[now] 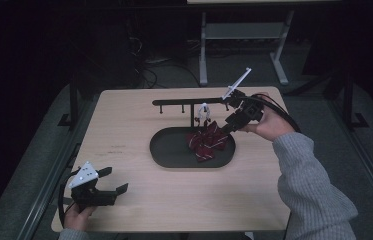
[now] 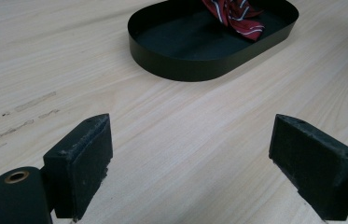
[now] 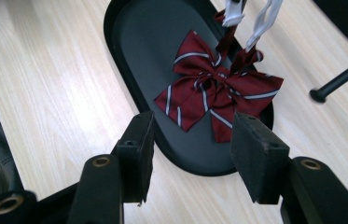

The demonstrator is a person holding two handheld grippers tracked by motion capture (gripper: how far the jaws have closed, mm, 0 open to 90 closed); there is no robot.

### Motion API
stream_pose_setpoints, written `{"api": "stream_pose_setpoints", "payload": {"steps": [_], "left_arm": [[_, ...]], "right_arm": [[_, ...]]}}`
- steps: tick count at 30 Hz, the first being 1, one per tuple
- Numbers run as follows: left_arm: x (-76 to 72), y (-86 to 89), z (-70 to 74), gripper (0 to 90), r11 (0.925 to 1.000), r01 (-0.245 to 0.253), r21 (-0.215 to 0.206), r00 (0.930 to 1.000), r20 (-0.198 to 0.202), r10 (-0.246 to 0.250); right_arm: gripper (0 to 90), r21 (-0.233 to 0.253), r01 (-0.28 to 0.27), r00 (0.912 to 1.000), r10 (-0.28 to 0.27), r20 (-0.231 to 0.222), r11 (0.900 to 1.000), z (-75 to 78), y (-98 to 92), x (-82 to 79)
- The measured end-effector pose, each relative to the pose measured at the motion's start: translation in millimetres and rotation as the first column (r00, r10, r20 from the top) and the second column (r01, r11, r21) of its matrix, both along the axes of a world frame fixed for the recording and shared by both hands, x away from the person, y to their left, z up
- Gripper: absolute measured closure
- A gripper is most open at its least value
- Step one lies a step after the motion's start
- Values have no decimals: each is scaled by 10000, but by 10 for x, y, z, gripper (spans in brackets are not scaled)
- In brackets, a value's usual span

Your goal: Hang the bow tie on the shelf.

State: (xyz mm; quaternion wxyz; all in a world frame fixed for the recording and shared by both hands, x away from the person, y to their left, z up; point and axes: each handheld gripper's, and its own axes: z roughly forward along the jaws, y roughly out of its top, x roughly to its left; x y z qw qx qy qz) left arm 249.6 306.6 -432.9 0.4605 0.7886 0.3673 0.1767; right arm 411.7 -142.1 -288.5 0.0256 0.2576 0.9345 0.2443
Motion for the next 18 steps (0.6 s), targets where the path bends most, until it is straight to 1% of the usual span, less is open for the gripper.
{"api": "stream_pose_setpoints", "payload": {"steps": [2, 4, 5, 10, 18], "left_arm": [[-1, -1, -1, 131, 10000, -3, 7, 10000, -5, 3], [-1, -1, 0, 131, 10000, 1, 16, 10000, 6, -1], [0, -1, -1, 131, 10000, -5, 11, 10000, 8, 5], [-2, 0, 1, 131, 10000, -10, 53, 10000, -31, 10], [-4, 0, 0, 131, 10000, -40, -9, 10000, -11, 40]], "right_arm": [[478, 47, 19, 10000, -19, -35, 10000, -19, -19, -36], [474, 66, 2, 10000, -2, 36, 10000, -37, -43, -65], [473, 116, 20, 10000, -19, -19, 9999, -43, -55, -80], [465, 100, 50, 10000, -50, -30, 9999, -87, -101, -134], [450, 257, 74, 10000, -73, -45, 9996, -135, -151, -222]]}}
